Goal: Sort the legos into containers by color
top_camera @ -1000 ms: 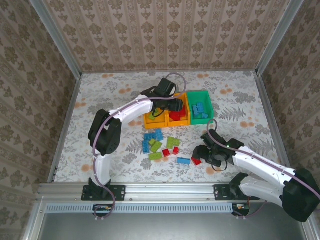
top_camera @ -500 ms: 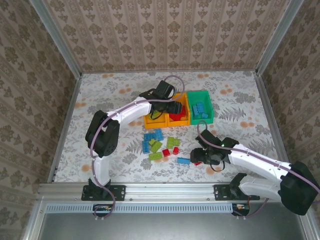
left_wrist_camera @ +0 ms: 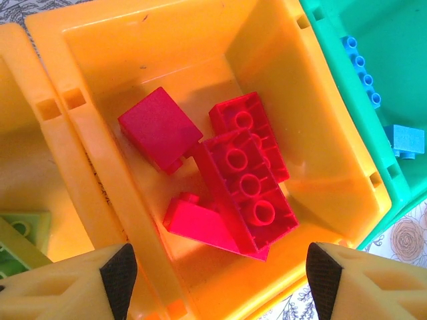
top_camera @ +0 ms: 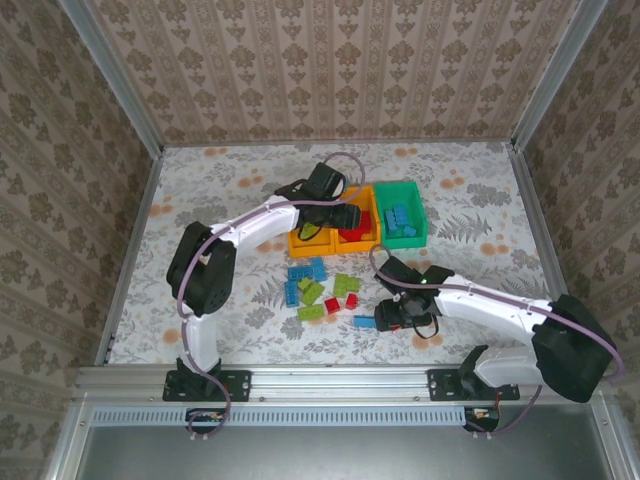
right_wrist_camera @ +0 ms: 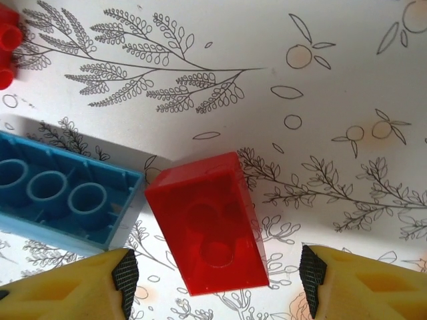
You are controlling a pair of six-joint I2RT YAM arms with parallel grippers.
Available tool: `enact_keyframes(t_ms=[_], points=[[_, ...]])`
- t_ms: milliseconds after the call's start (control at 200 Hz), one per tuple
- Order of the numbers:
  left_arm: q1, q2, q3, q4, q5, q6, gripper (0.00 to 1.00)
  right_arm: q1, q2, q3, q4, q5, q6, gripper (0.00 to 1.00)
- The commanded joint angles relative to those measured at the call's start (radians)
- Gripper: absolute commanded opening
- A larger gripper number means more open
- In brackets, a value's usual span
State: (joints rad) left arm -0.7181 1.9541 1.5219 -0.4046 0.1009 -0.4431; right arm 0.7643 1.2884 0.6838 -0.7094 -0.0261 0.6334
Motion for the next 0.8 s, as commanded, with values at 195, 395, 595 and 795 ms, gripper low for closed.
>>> enact_keyframes(t_ms=[195,395,595,795], points=[[0.009,-0.076,-0.025,0.004,0.002,-0.022,0.73,0.011,0.131,0.078,-0.011,0.046,-0.077,0.57],[0.017,-0.101,-0.059,0.008,-0.007,-0.028,0.73,0.012,0.178,0.107,-0.019,0.08,-0.088,0.35],[0.024,-0.135,-0.107,0.02,-0.016,-0.041,0.74,0.009,0.161,0.165,-0.027,0.109,-0.091,0.25],[0.025,-0.178,-0.149,0.021,-0.032,-0.04,0.74,-0.044,0.171,0.297,0.029,0.126,-0.104,0.24]])
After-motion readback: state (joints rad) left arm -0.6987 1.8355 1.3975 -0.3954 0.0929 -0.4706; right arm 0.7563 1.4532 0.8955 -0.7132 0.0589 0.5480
